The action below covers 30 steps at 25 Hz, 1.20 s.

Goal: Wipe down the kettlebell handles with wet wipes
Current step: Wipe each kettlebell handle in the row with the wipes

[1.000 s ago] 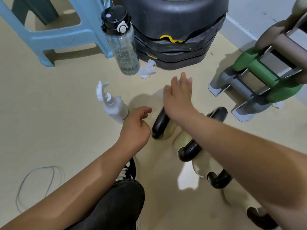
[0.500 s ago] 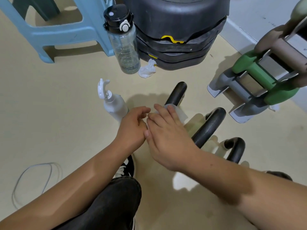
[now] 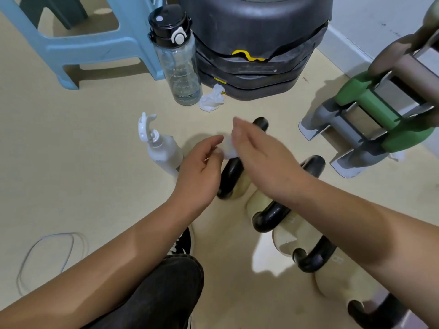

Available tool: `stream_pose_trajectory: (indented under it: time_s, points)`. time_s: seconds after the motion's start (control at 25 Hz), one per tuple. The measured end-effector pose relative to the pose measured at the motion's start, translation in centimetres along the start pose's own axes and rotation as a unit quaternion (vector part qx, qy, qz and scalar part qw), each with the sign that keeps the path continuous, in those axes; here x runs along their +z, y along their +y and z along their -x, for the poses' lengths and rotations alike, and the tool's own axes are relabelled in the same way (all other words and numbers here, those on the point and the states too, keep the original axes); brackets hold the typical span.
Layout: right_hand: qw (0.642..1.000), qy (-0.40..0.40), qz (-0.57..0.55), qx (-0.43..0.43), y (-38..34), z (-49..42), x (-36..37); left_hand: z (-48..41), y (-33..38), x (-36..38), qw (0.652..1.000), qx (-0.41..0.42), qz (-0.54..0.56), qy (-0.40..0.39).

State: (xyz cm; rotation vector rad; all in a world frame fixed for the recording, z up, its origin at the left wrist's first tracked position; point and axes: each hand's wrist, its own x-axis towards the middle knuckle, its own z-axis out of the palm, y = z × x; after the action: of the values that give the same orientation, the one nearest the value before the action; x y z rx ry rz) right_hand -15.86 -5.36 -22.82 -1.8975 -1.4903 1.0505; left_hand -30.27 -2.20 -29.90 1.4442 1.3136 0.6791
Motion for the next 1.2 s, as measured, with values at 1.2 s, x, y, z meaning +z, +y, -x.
stream_pose_trajectory:
  time_s: [1.2]
  points:
    - [0.996,0.061,0.071,-0.007,4.5,-4.1,-3.3,-4.9,5.1,3.7,0.976,-0.091,-0.056,-0.19]
